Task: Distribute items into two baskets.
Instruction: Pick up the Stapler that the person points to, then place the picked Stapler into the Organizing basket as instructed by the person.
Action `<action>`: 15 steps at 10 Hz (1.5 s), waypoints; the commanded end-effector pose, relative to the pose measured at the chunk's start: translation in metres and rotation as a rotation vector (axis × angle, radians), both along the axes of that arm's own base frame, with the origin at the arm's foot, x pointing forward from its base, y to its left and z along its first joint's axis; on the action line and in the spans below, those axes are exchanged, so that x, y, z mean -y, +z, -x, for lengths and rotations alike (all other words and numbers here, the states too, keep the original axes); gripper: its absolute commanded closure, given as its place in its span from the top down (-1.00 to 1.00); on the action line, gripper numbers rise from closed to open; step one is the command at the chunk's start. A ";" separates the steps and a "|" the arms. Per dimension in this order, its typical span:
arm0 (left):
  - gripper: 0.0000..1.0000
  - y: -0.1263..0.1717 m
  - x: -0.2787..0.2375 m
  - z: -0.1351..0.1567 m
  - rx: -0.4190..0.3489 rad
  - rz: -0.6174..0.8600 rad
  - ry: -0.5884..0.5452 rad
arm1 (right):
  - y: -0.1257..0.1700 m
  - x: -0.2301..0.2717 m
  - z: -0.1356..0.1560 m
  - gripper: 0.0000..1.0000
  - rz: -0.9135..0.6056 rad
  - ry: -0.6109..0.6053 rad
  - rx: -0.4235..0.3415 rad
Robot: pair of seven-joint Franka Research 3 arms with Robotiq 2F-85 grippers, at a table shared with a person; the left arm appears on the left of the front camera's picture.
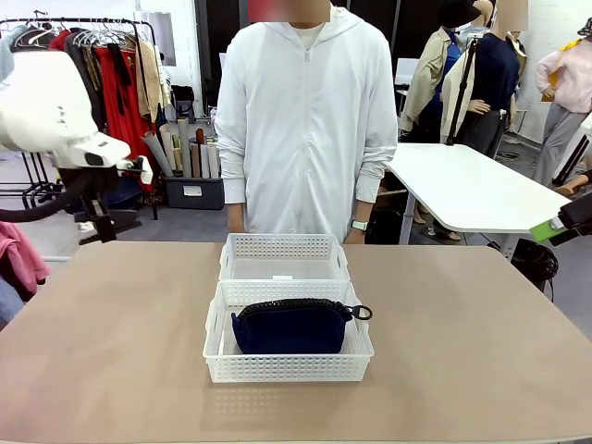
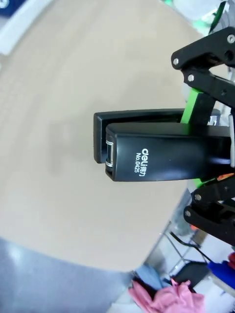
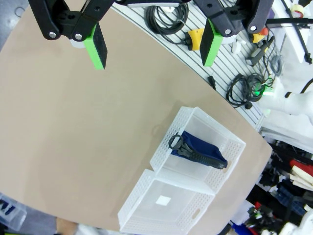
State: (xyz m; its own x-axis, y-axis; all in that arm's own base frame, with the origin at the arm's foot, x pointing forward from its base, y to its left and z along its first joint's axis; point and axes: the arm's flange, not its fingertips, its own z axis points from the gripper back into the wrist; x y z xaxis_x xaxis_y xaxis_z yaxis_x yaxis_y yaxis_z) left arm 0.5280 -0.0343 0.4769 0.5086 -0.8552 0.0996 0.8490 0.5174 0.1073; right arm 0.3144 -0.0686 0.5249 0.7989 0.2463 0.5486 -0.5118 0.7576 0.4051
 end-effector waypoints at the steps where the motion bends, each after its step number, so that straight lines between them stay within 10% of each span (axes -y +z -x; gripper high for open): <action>1: -1.00 0.031 0.003 0.039 0.033 -0.067 0.011 | 0.000 0.001 0.000 1.00 -0.001 -0.005 0.000; 15: -1.00 0.053 0.013 0.056 0.033 -0.066 -0.014 | 0.000 0.001 0.000 1.00 -0.001 -0.005 0.000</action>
